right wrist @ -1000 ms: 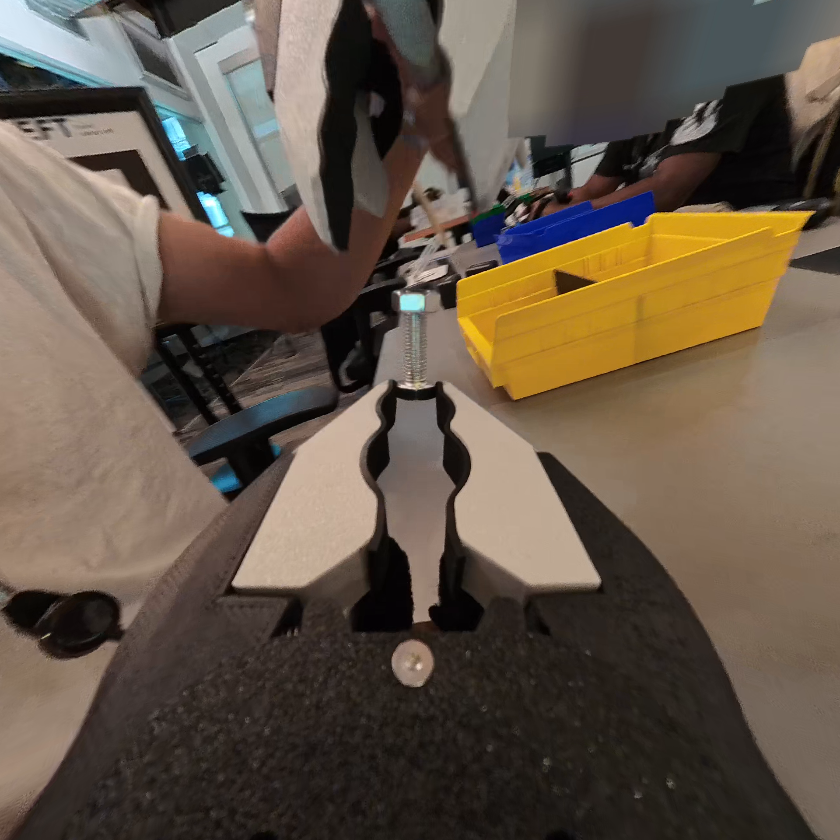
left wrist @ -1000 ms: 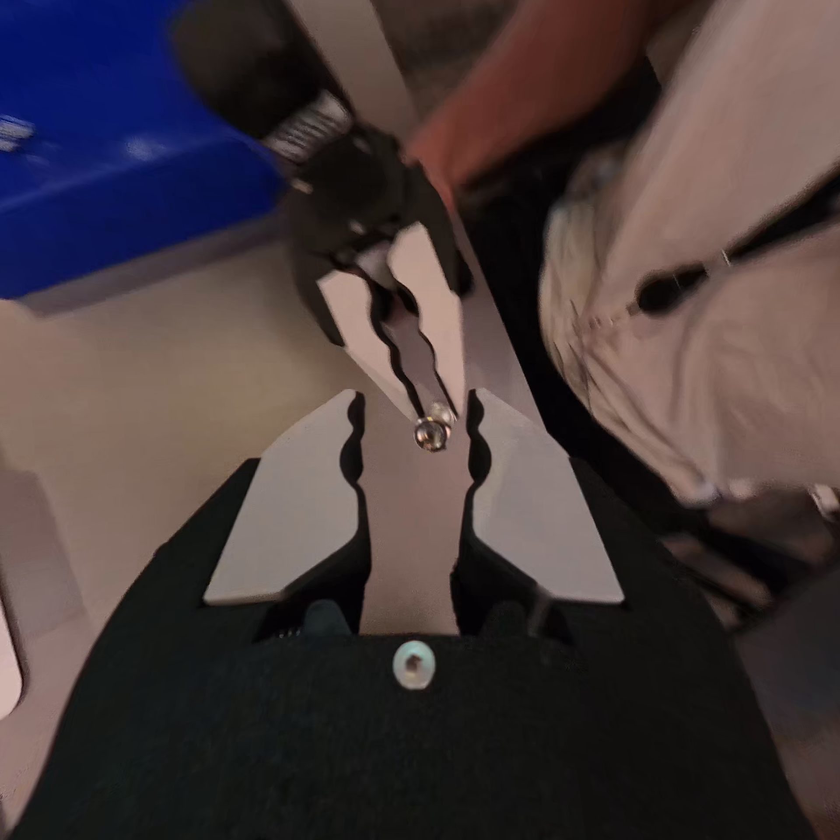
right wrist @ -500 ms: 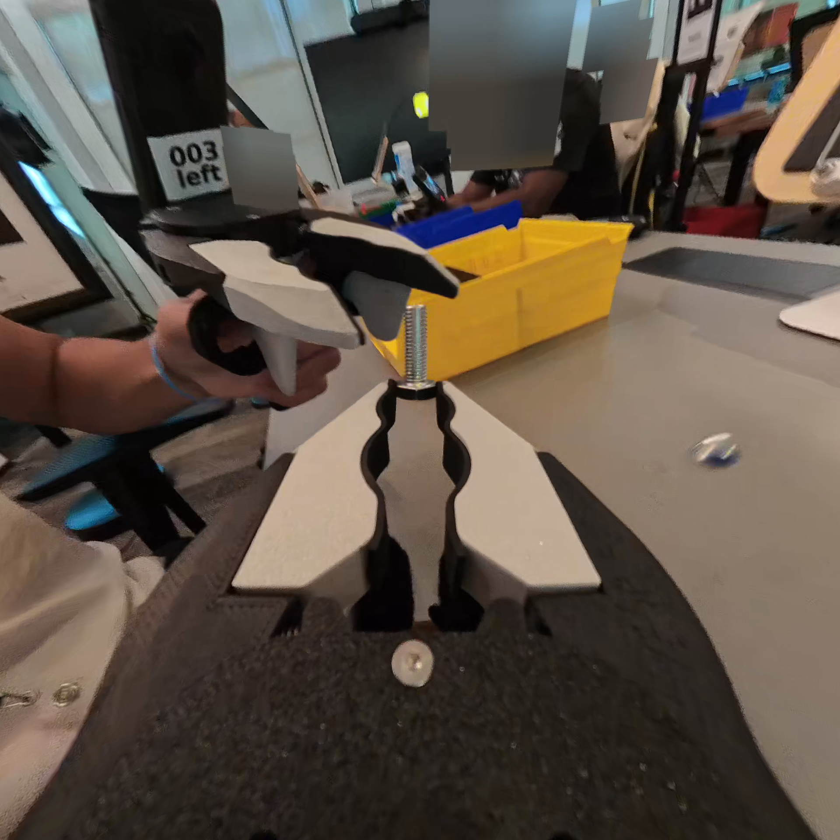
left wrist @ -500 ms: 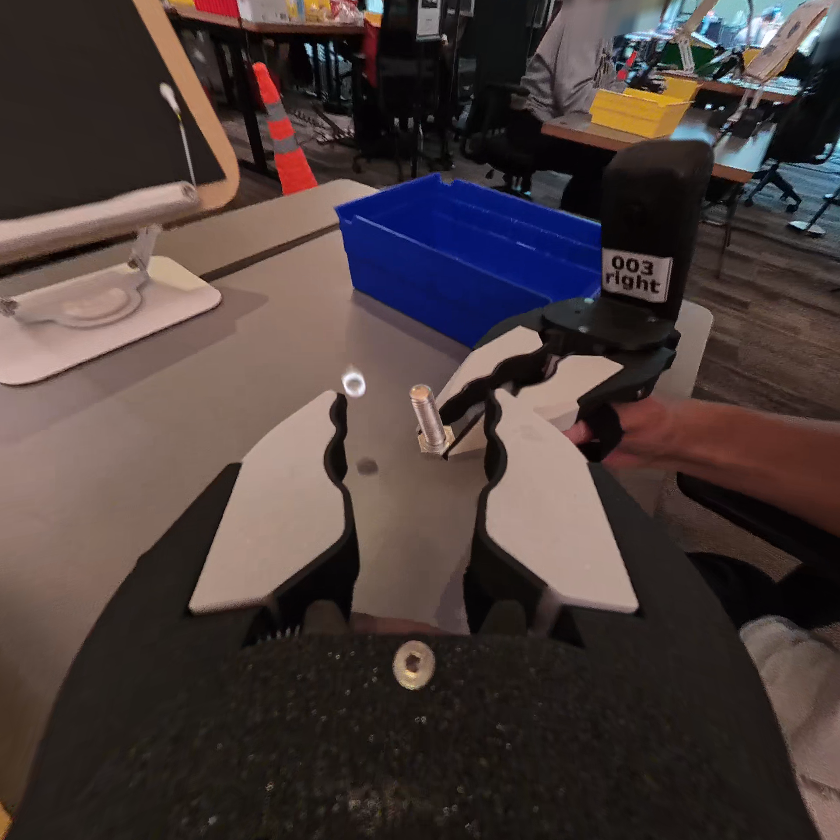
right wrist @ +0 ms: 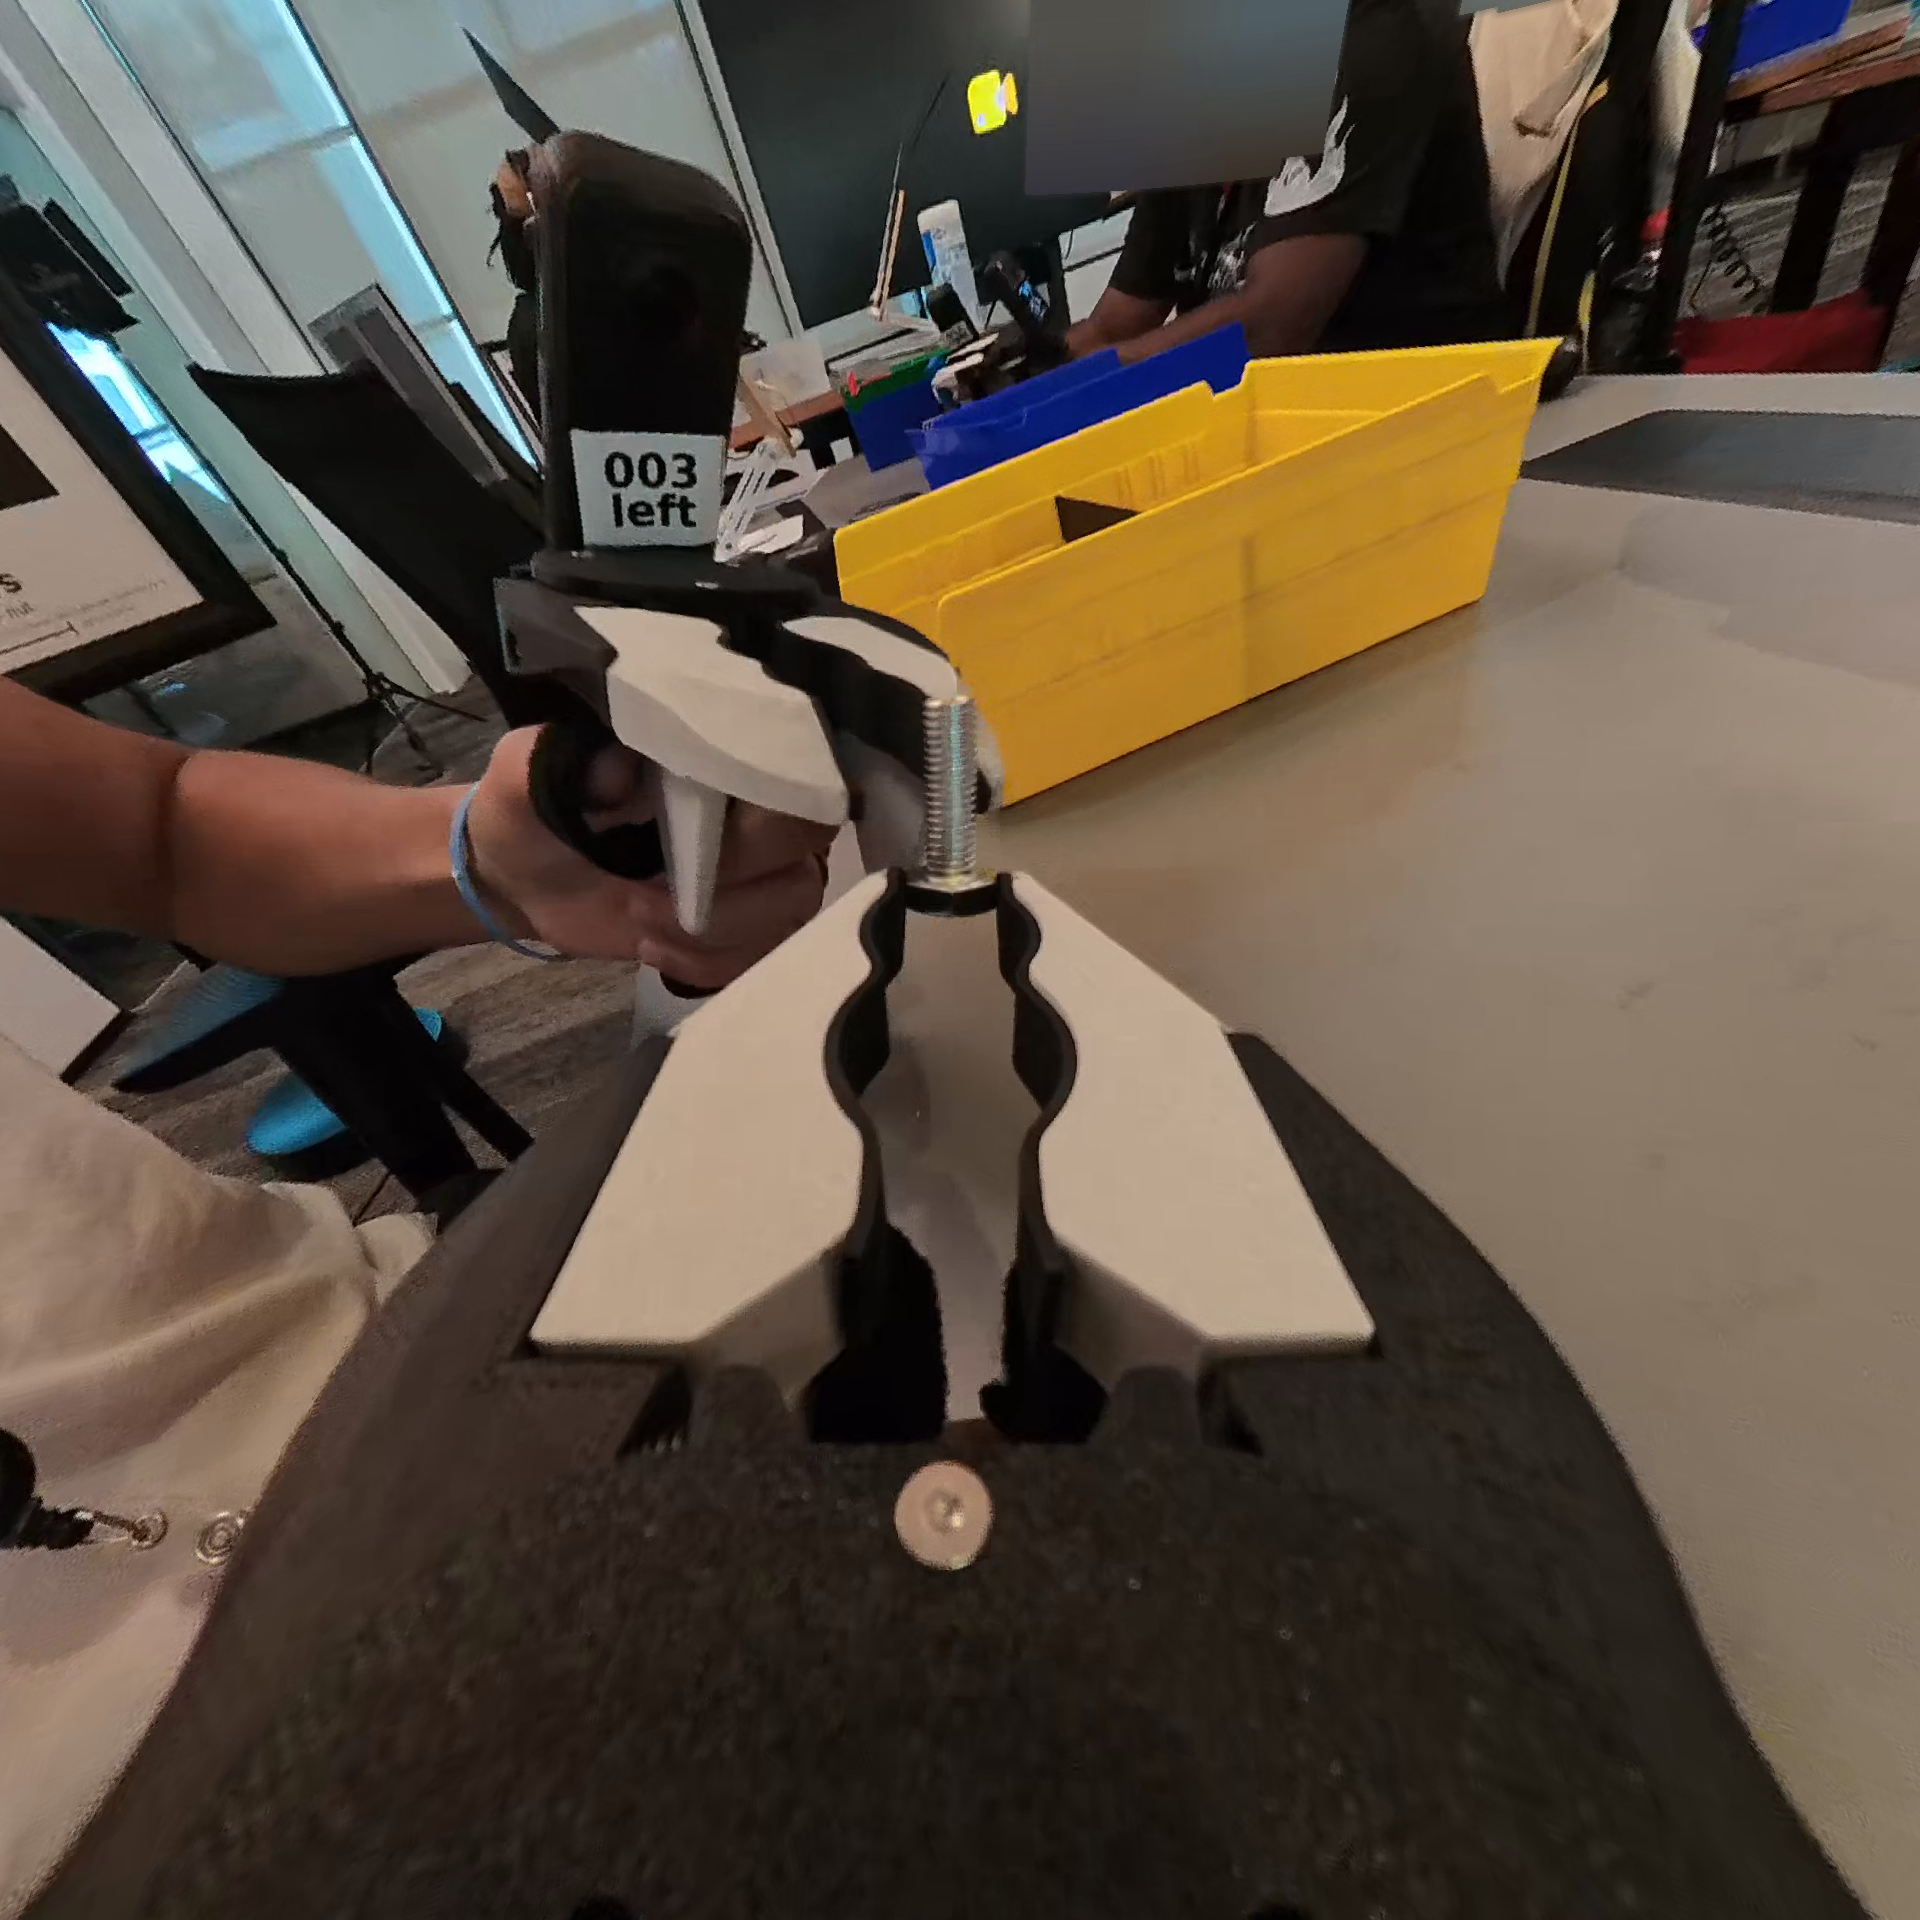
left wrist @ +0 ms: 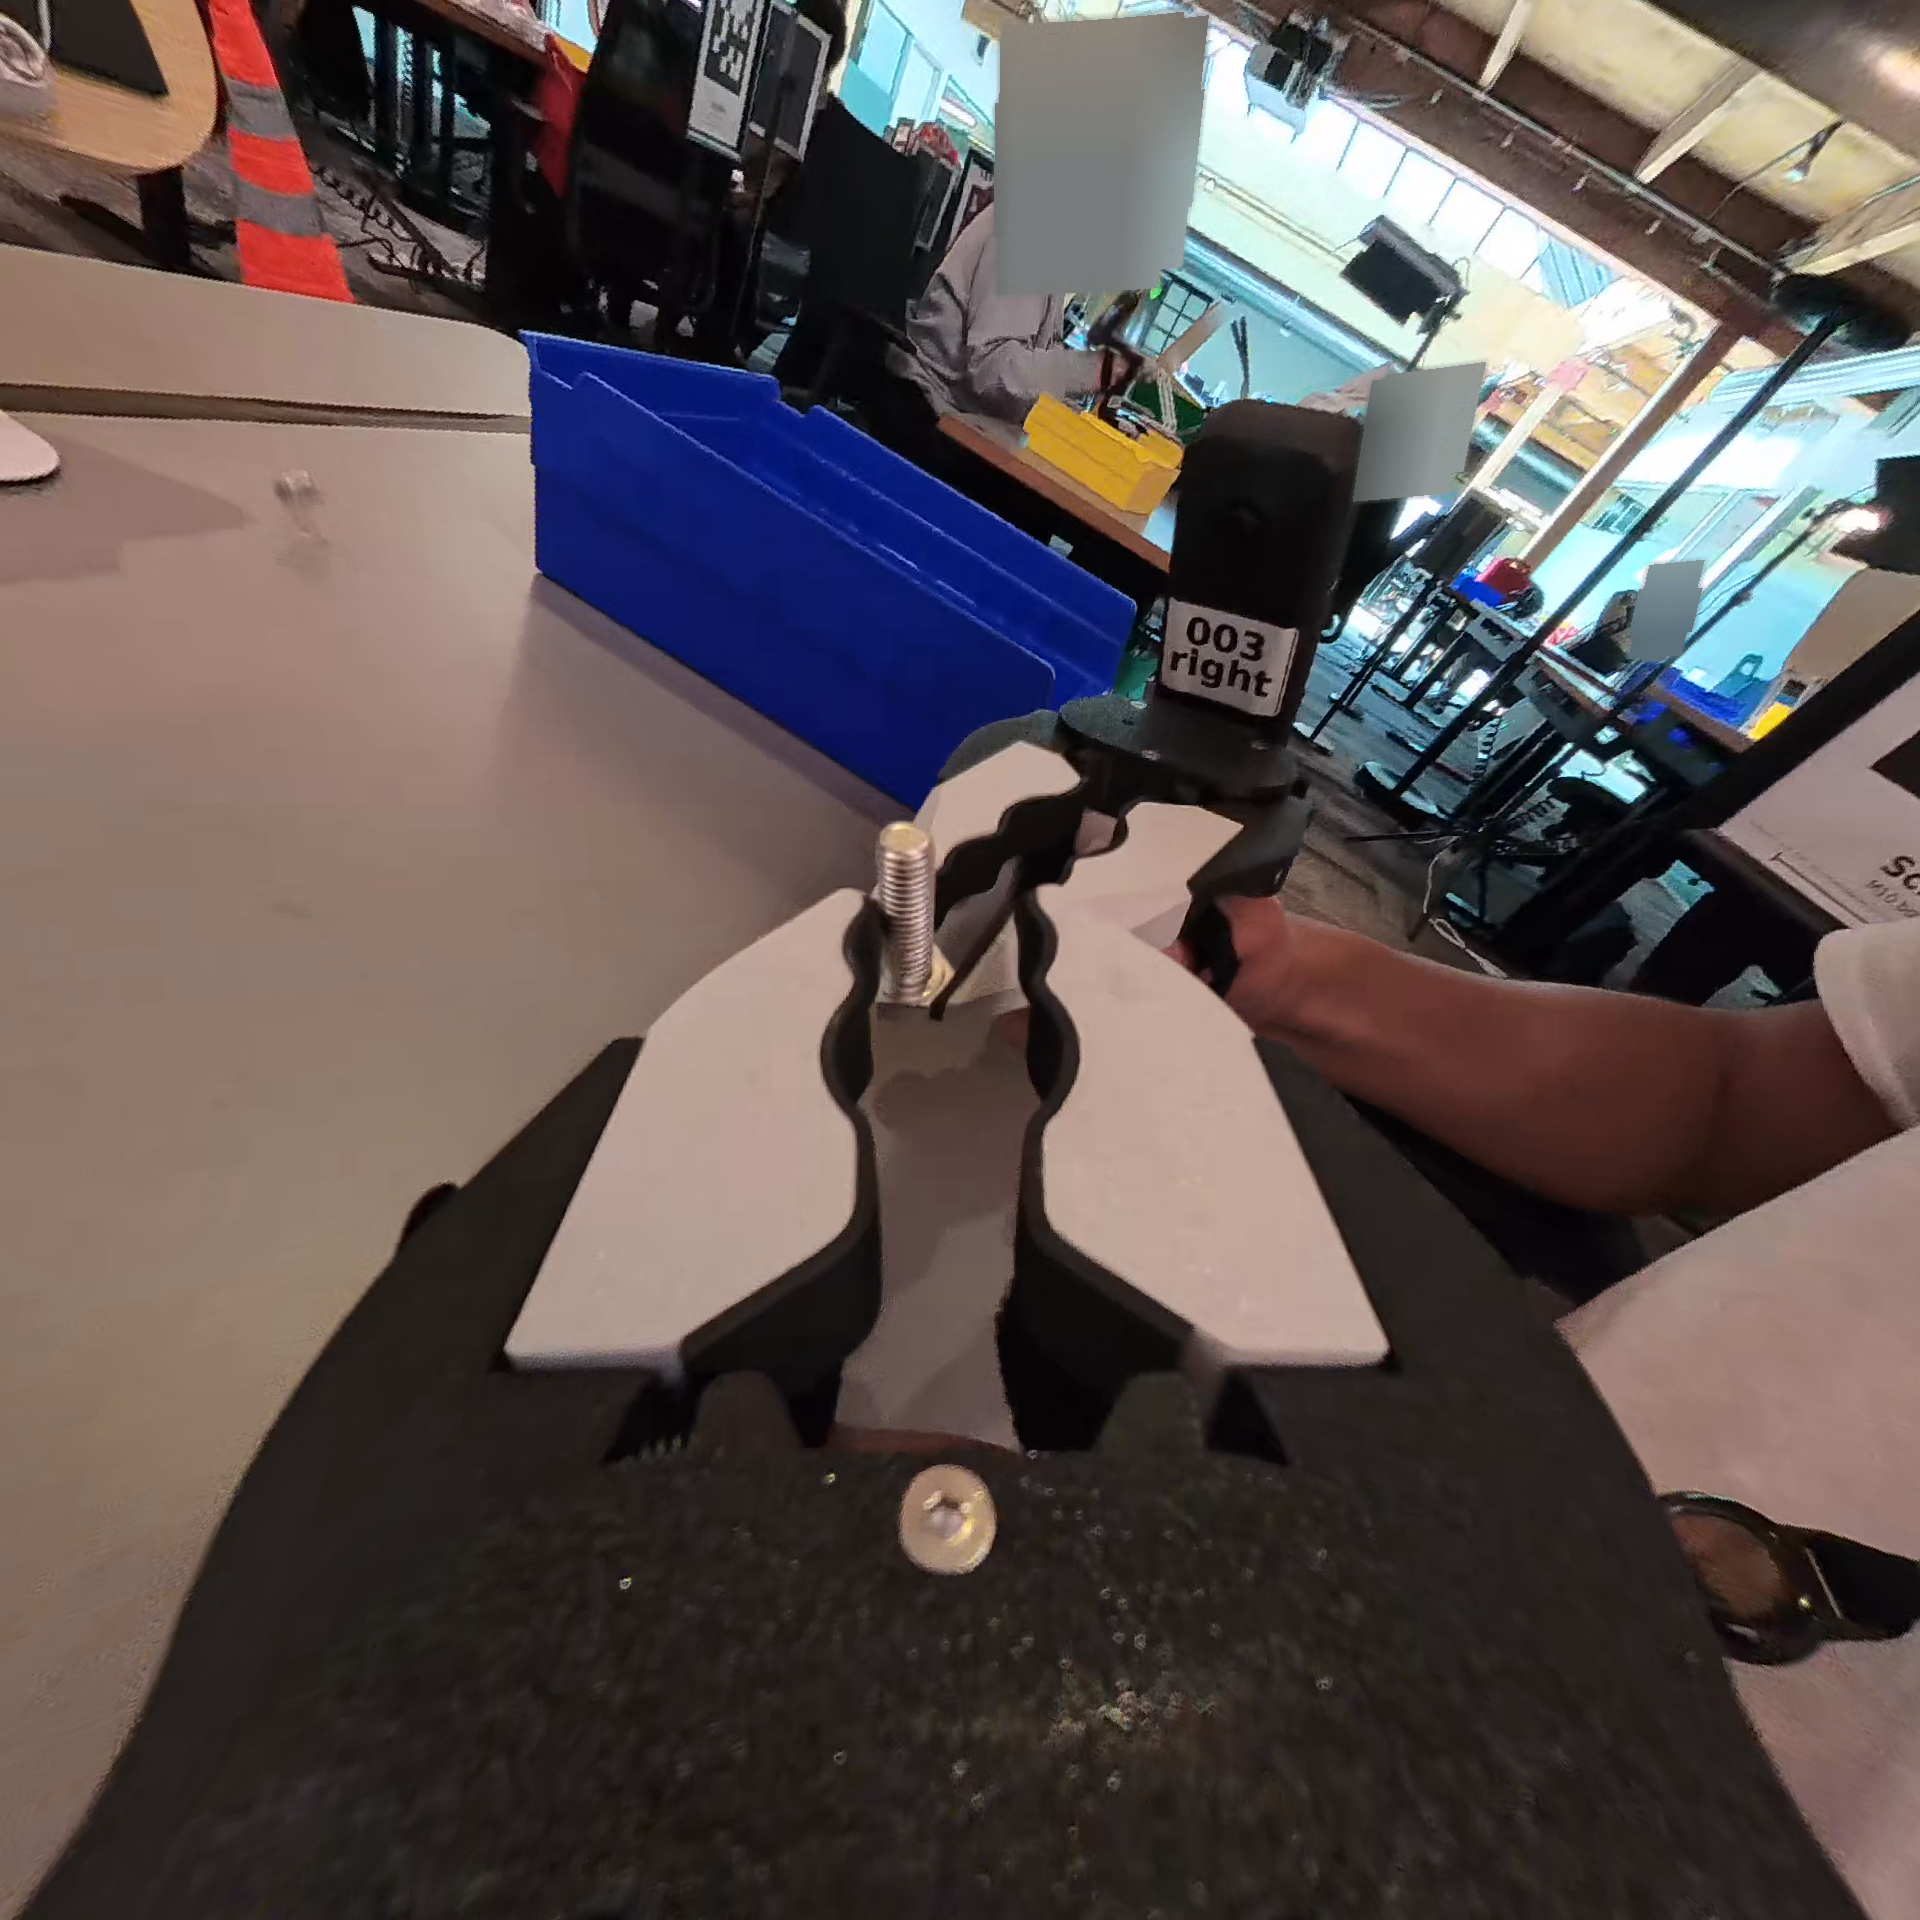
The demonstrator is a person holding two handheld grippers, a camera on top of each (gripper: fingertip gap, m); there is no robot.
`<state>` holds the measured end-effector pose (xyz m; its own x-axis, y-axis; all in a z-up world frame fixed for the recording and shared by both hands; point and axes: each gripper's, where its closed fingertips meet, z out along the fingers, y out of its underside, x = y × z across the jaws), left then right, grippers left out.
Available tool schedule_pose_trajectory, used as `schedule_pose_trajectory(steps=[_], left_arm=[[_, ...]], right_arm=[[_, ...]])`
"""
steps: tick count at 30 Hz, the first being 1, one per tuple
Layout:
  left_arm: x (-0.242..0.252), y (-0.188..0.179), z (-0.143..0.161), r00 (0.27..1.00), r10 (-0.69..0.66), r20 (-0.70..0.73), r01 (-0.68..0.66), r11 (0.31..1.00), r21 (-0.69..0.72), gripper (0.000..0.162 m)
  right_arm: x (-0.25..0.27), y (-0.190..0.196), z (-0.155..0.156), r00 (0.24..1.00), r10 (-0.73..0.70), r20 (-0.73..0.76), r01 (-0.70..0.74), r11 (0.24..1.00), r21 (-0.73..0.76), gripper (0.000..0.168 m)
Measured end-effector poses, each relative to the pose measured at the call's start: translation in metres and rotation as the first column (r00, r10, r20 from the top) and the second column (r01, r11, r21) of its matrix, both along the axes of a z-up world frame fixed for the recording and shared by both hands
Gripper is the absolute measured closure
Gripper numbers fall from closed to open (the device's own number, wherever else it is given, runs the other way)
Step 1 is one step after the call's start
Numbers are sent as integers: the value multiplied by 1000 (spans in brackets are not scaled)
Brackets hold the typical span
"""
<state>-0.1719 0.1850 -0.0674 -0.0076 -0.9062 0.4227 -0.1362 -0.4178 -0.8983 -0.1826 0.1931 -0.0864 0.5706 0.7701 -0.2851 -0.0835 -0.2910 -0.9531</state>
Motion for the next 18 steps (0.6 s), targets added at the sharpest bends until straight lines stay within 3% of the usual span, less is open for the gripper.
schedule_pose_trajectory(steps=[3,10,13,18], left_arm=[[-3,2,-2,1000,2,-6,-2,1000,10,152],[-8,-3,-4,998,-65,-14,65,997,36,153],[-9,-6,-5,997,-78,-25,79,994,72,153],[-9,-3,-13,995,-47,-85,60,986,157,153]], right_arm=[[-5,-4,0,999,35,-9,-35,999,-3,151],[-11,-9,-2,997,76,-35,-77,996,-38,151],[-9,-9,-5,997,73,-21,-74,996,-44,142],[-1,-10,3,997,67,-44,-68,997,-19,139]])
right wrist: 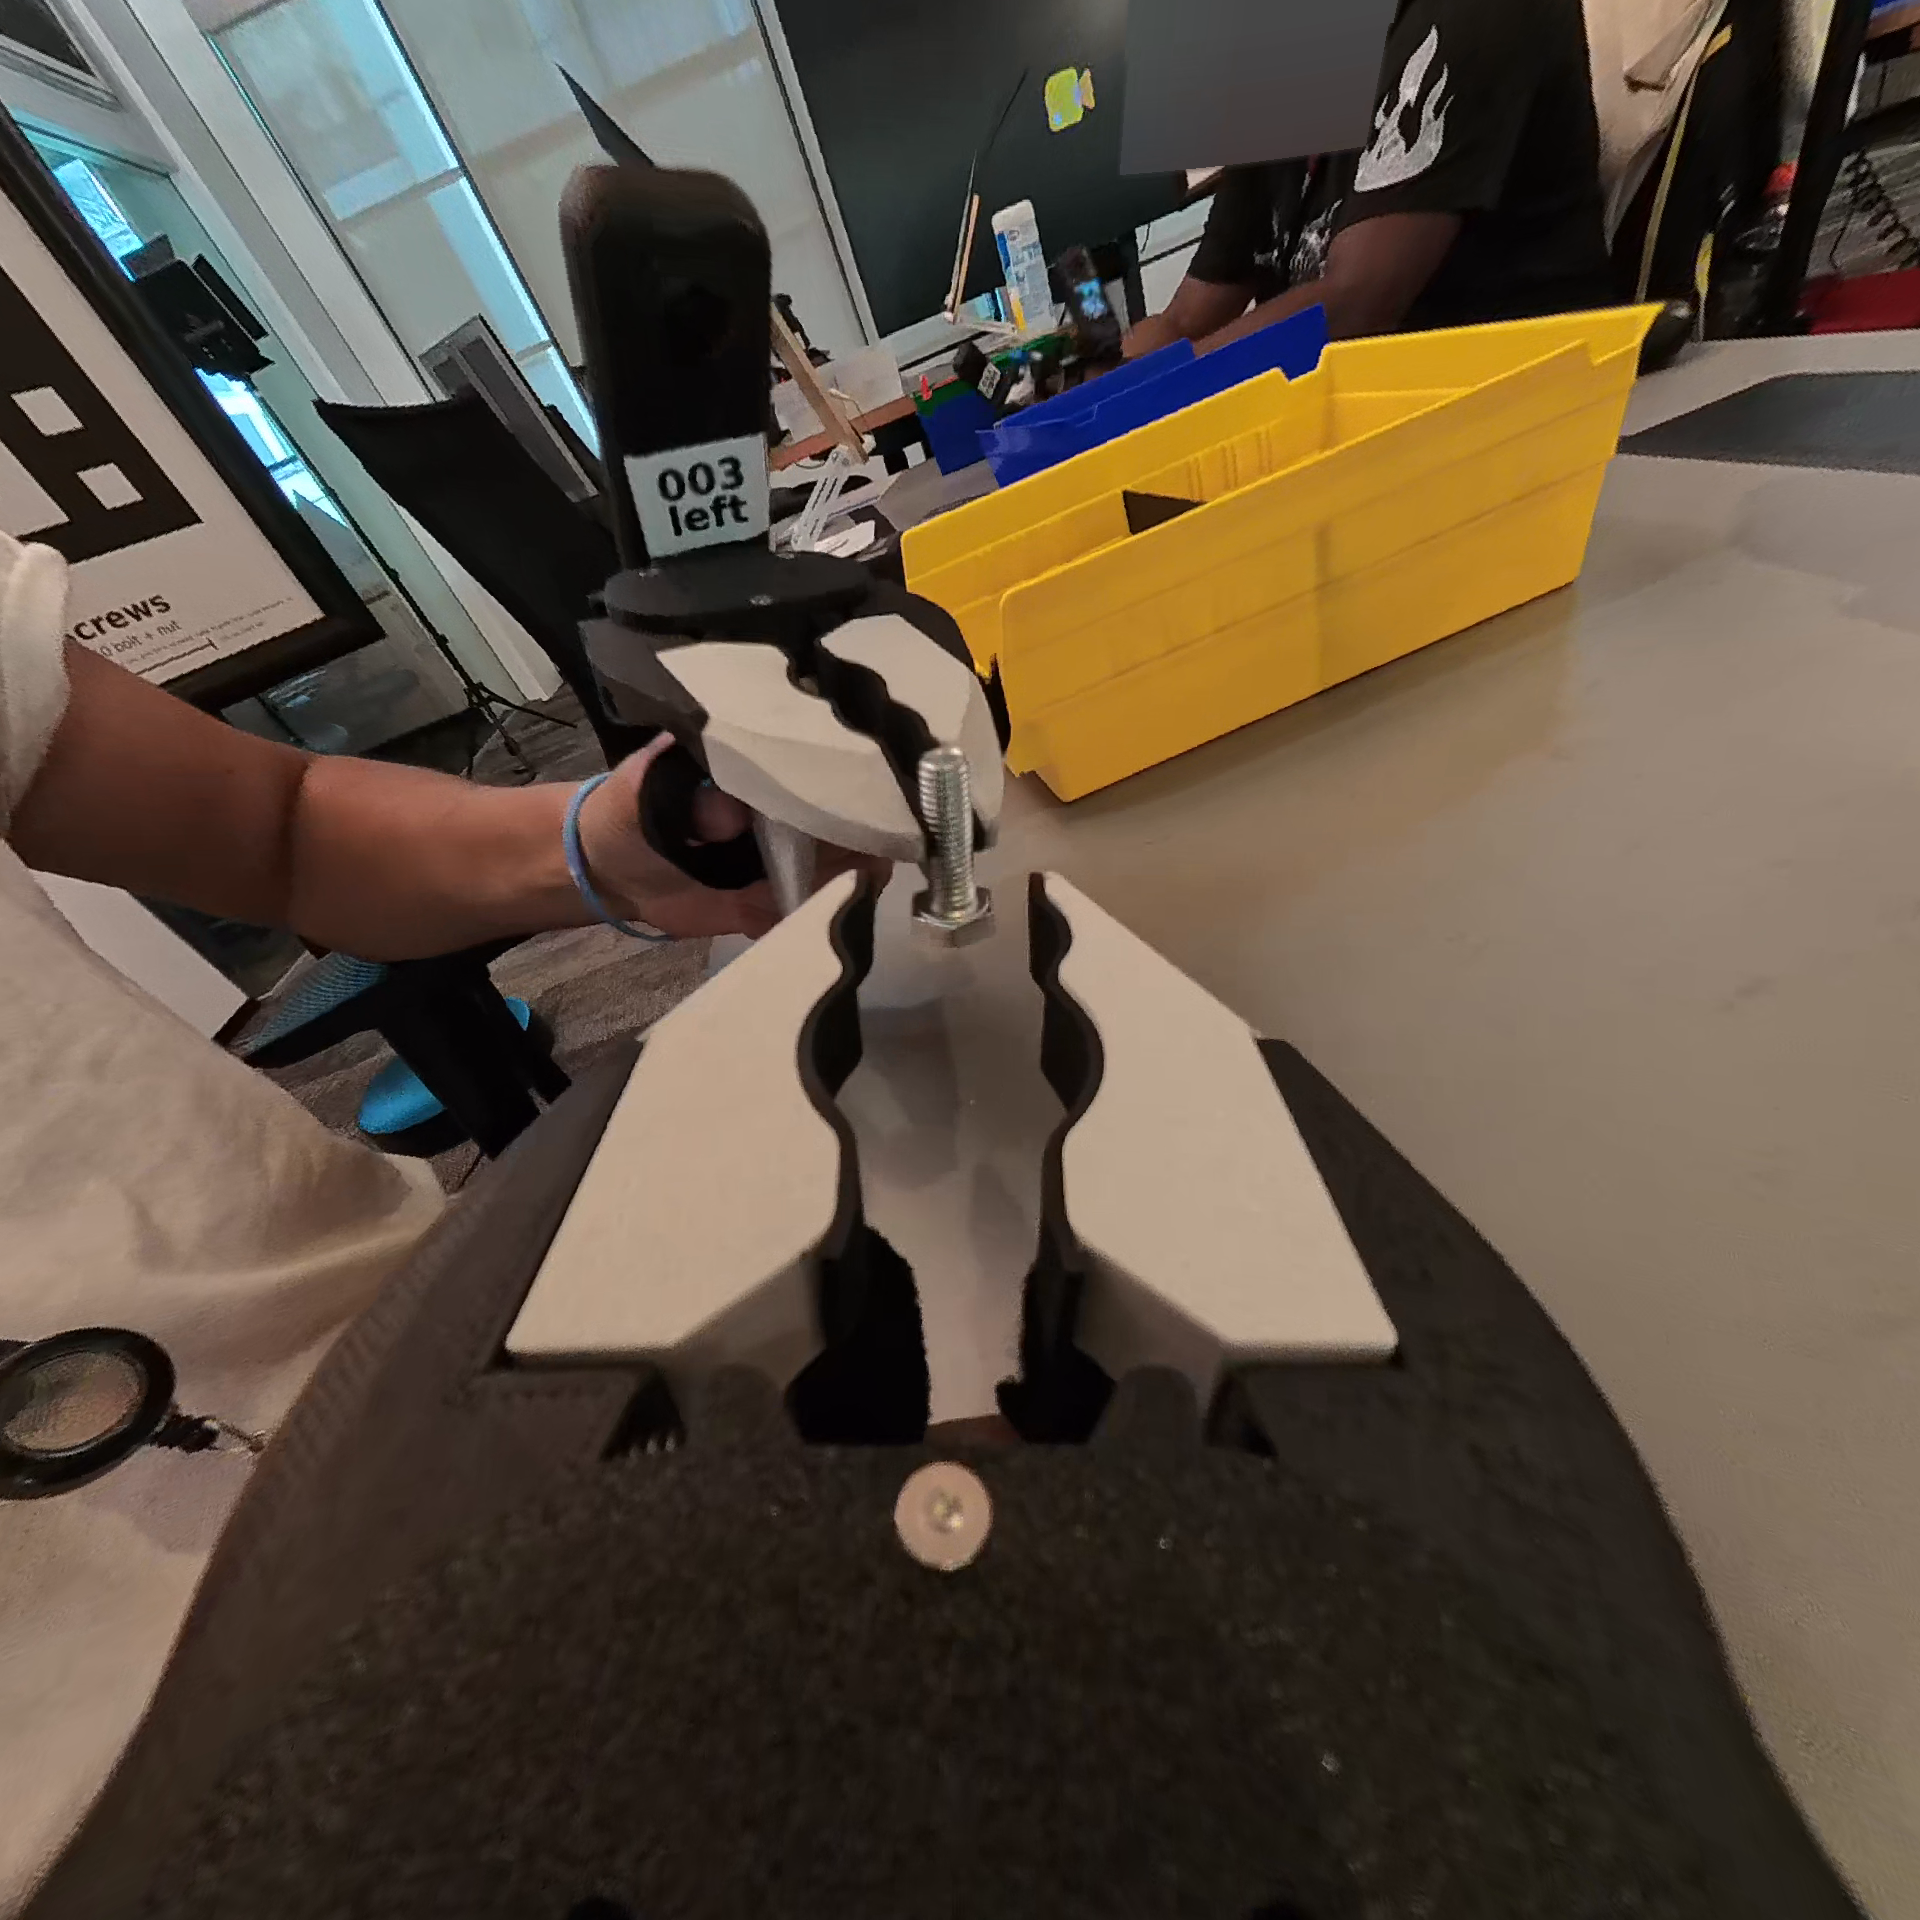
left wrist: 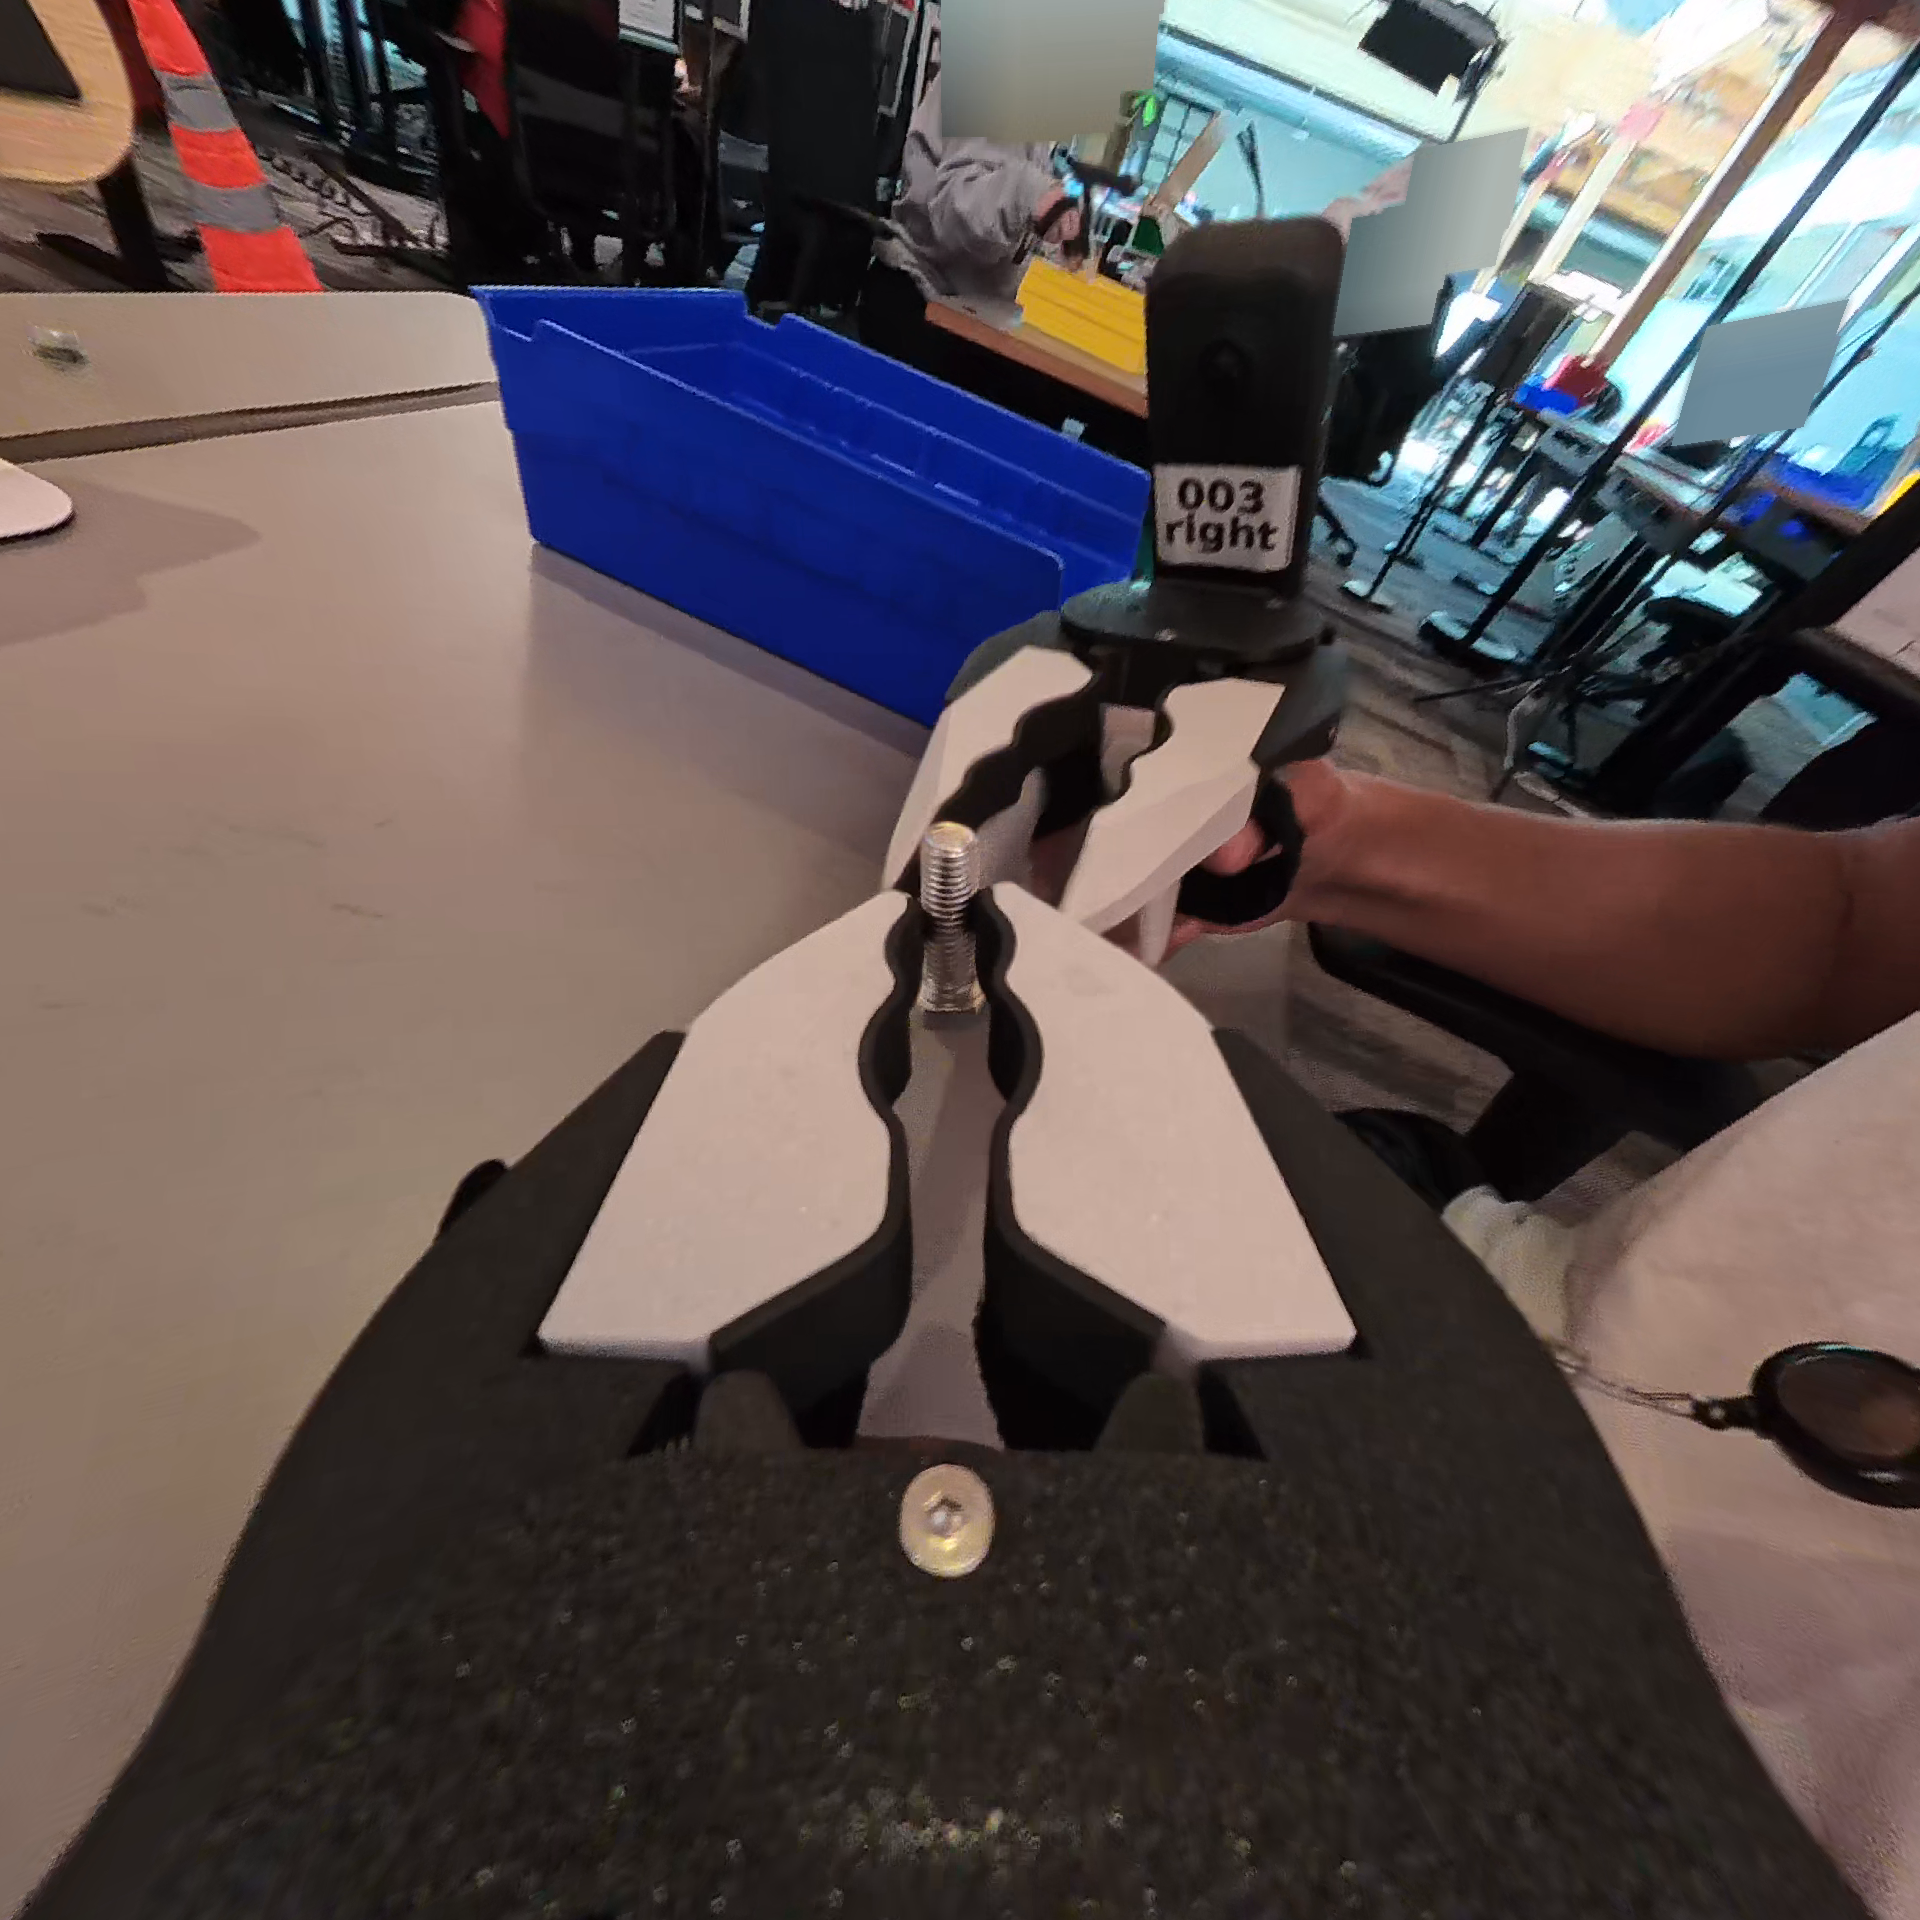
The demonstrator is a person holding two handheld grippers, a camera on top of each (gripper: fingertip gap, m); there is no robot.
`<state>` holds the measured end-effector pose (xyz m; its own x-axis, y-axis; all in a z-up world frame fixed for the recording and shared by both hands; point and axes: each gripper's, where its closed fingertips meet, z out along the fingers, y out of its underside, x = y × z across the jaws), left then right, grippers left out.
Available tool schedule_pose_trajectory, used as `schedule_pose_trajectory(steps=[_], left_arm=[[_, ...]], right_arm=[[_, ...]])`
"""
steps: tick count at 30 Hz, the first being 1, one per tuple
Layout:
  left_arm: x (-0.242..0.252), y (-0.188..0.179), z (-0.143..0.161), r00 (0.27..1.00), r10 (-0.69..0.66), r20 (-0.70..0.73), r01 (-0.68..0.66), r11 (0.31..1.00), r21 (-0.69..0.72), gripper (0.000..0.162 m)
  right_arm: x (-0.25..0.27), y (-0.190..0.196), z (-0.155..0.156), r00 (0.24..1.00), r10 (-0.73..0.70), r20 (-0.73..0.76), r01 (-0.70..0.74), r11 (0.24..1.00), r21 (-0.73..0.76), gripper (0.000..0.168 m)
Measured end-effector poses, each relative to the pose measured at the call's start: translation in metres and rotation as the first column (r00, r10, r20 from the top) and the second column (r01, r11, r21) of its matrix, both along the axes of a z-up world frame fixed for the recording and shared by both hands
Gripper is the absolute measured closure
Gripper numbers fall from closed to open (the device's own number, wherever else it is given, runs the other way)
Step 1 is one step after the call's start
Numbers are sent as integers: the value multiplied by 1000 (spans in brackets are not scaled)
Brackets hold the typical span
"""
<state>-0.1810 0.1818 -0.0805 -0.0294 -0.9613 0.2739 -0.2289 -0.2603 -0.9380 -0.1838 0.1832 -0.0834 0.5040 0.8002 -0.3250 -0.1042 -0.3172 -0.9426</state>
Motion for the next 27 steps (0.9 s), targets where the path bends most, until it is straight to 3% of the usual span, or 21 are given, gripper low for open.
schedule_pose_trajectory(steps=[14,20,24,25,27], left_arm=[[1,-20,-9,992,-110,-53,117,983,140,153],[1,-23,-6,992,-123,-35,127,984,125,153],[1,-18,-3,996,-86,-9,86,988,128,153],[1,-14,-2,998,-63,1,62,990,125,148],[0,-6,-7,999,-30,-27,33,991,127,112]], right_arm=[[-4,-13,18,994,86,-66,-83,995,47,144],[-7,-14,12,993,104,-46,-103,994,32,158],[-4,-9,12,997,73,-30,-72,997,28,159],[0,-6,14,998,50,-38,-49,998,28,159],[8,-2,20,997,13,-81,-10,1000,28,159]])
